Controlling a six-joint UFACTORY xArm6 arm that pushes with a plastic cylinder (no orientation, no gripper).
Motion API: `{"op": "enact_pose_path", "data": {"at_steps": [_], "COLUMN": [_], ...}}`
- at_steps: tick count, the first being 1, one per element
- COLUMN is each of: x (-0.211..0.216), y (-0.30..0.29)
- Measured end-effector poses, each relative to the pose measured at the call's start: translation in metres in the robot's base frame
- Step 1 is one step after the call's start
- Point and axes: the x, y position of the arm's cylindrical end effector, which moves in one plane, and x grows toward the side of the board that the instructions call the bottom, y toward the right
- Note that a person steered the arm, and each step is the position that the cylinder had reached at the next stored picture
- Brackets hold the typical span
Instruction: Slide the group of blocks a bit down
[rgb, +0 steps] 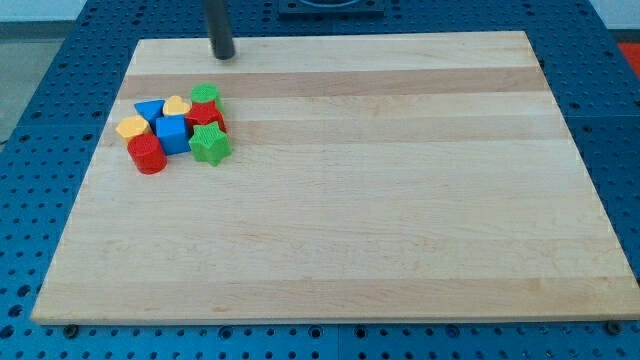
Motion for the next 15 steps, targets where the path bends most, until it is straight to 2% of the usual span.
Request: {"op": "enact_pose_path", "data": {"at_steps": [2, 5, 11, 12, 13, 15], "x": [0.0, 0.001, 0.019, 0.042, 0.068, 0.139], "y": [-0.065, -0.122, -0.122, -0.122, -0.089, -0.074]}}
